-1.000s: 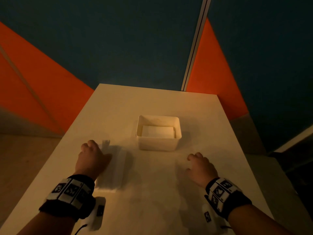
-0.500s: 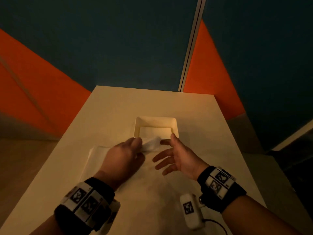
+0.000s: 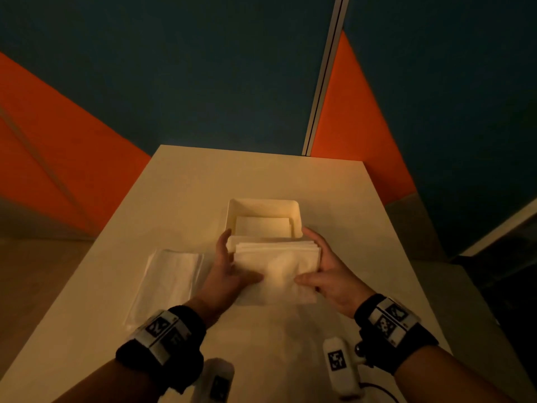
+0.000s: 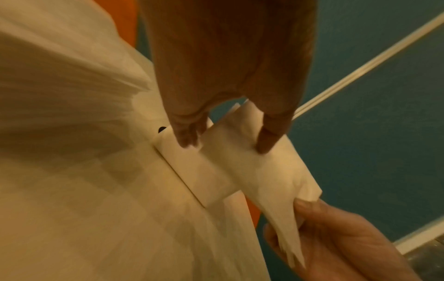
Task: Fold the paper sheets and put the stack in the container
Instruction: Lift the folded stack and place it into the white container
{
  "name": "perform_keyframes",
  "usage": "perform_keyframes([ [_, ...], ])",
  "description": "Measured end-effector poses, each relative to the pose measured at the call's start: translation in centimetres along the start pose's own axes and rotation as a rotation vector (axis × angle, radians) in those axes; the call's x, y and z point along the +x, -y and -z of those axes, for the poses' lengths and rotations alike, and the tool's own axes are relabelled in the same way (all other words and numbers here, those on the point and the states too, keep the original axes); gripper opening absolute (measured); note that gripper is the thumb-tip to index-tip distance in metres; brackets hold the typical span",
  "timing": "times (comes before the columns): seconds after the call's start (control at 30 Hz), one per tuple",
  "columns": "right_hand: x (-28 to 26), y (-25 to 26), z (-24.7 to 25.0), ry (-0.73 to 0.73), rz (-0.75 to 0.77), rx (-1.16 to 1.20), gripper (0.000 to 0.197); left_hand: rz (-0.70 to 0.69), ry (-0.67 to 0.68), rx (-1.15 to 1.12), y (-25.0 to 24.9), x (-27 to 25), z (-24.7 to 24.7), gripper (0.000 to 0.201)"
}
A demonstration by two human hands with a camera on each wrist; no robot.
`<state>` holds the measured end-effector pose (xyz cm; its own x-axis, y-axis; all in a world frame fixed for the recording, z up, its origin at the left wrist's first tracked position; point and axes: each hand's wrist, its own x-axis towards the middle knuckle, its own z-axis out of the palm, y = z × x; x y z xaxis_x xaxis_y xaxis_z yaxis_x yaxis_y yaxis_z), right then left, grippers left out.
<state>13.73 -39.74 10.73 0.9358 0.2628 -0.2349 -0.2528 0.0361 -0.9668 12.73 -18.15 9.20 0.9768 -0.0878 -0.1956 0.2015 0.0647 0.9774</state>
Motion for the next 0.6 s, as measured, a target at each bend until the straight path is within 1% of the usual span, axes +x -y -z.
perform_keyframes([
  [0.03,-0.1,-0.2,0.0,-0.017,0.016,-0.038,0.089,-0.003,0.009,-0.036,0.0,0.2,0.0,0.095],
  [0.1,-0.2,-0.9,-0.2,-0.089,0.043,-0.153,0.091,-0.068,0.001,0.021,0.2,0.4,-0.3,0.085],
  [0.2,-0.2,-1.9,-0.4,-0.213,0.126,-0.33,0.092,-0.235,-0.044,0.358,0.8,0.8,-0.5,0.071],
  [0.3,0.2,-3.7,-0.4,-0.275,0.215,-0.535,0.077,-0.309,-0.055,0.528,1.5,0.9,-0.8,0.065],
  [0.37,0.3,-4.8,-0.2,-0.326,0.268,-0.643,0.065,-0.356,-0.06,0.586,2.1,0.8,-1.1,0.067],
  [0.43,0.1,-5.7,-0.1,-0.32,0.265,-0.709,0.063,-0.345,-0.04,0.615,3.1,0.8,-1.2,0.075],
  [0.53,0.0,-6.5,-0.2,-0.2,0.115,-0.74,0.066,-0.208,0.049,0.662,4.8,0.8,-1.2,0.082],
  [0.6,0.3,-6.7,-0.4,-0.179,0.059,-0.737,0.059,-0.171,0.044,0.671,5.4,1.0,-1.5,0.084],
])
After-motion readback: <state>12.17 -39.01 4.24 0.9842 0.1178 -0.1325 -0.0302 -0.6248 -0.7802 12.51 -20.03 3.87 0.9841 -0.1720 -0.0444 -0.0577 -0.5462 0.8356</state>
